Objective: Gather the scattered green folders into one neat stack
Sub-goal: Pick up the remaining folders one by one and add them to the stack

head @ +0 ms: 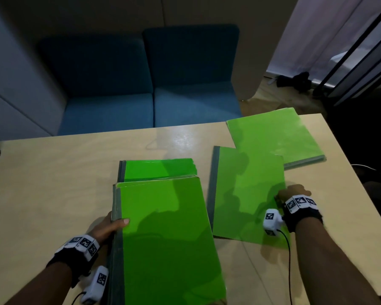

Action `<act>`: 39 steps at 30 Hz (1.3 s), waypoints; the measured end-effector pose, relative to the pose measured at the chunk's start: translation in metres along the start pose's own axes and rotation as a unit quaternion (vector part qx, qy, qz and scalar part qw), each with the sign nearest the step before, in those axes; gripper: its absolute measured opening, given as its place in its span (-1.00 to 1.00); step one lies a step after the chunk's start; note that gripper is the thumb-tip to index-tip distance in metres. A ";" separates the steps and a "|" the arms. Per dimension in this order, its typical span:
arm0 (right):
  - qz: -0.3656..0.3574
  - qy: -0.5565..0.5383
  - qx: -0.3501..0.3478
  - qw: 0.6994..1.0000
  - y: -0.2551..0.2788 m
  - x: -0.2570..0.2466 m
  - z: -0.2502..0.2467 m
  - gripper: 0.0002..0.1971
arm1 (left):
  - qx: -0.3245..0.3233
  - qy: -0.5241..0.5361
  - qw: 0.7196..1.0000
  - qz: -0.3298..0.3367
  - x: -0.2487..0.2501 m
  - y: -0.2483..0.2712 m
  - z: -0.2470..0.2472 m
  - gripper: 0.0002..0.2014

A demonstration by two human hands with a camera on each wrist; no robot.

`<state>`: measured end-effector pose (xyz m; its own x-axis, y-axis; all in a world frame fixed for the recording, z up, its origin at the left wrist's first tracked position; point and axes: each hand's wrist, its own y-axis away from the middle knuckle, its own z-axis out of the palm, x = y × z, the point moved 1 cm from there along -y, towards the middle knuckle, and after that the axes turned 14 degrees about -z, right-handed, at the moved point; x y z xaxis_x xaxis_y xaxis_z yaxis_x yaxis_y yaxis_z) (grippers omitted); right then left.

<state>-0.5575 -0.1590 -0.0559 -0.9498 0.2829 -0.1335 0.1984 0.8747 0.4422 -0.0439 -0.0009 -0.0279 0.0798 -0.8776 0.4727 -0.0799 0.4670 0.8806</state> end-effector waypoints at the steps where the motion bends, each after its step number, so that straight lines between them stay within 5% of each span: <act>1: 0.035 -0.059 0.007 0.998 -0.001 -0.007 -0.003 -0.22 | -0.003 0.001 1.000 -0.001 -0.001 -0.002 -0.001 0.31; 3: 0.105 -0.157 0.009 0.982 -0.005 -0.028 -0.006 0.16 | -0.009 -0.002 1.000 0.002 -0.003 -0.004 -0.002 0.35; 5: 0.087 -0.107 -0.011 0.990 0.000 -0.043 -0.005 0.22 | -0.025 0.002 1.000 0.004 -0.001 -0.003 0.000 0.24; 7: 0.042 -0.056 -0.029 0.997 0.001 -0.044 0.002 0.08 | -0.032 0.016 0.999 0.008 0.000 -0.004 0.000 0.16; 9: 0.019 -0.064 -0.044 0.997 0.001 -0.038 0.006 -0.10 | -0.017 0.003 1.000 0.013 -0.002 -0.008 -0.003 0.38; 15: 0.036 -0.291 0.031 0.956 -0.015 -0.033 -0.023 -0.40 | -0.022 -0.017 1.000 0.012 -0.002 -0.009 -0.002 0.47; 20: -0.083 -0.246 0.030 0.965 -0.036 -0.062 -0.064 -0.36 | -0.015 -0.020 1.000 0.015 -0.002 -0.010 -0.005 0.45; 23: -0.068 -0.153 -0.022 0.986 -0.037 -0.066 -0.055 -0.16 | -0.028 0.007 1.000 0.006 -0.001 -0.008 0.000 0.07; 28: -0.024 -0.139 -0.003 0.990 -0.019 -0.075 -0.034 -0.24 | -0.021 -0.013 1.000 0.016 0.001 -0.009 -0.003 0.44; 32: -0.007 -0.216 0.018 0.976 0.001 -0.070 -0.020 -0.30 | -0.018 -0.016 0.999 0.024 -0.004 -0.015 -0.009 0.48; 35: -0.081 -0.297 0.027 0.951 -0.002 -0.047 -0.053 -0.41 | -0.025 -0.018 0.999 0.033 -0.005 -0.016 -0.006 0.46; 39: -0.162 -0.113 -0.017 0.980 -0.037 -0.030 -0.124 -0.42 | -0.013 -0.027 0.999 0.036 -0.008 -0.019 -0.007 0.52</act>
<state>-0.5666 -0.2486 0.0421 -0.8829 0.0764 -0.4632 -0.1162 0.9204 0.3733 -0.0357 -0.0022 -0.0477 0.0207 -0.8455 0.5335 -0.0579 0.5317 0.8449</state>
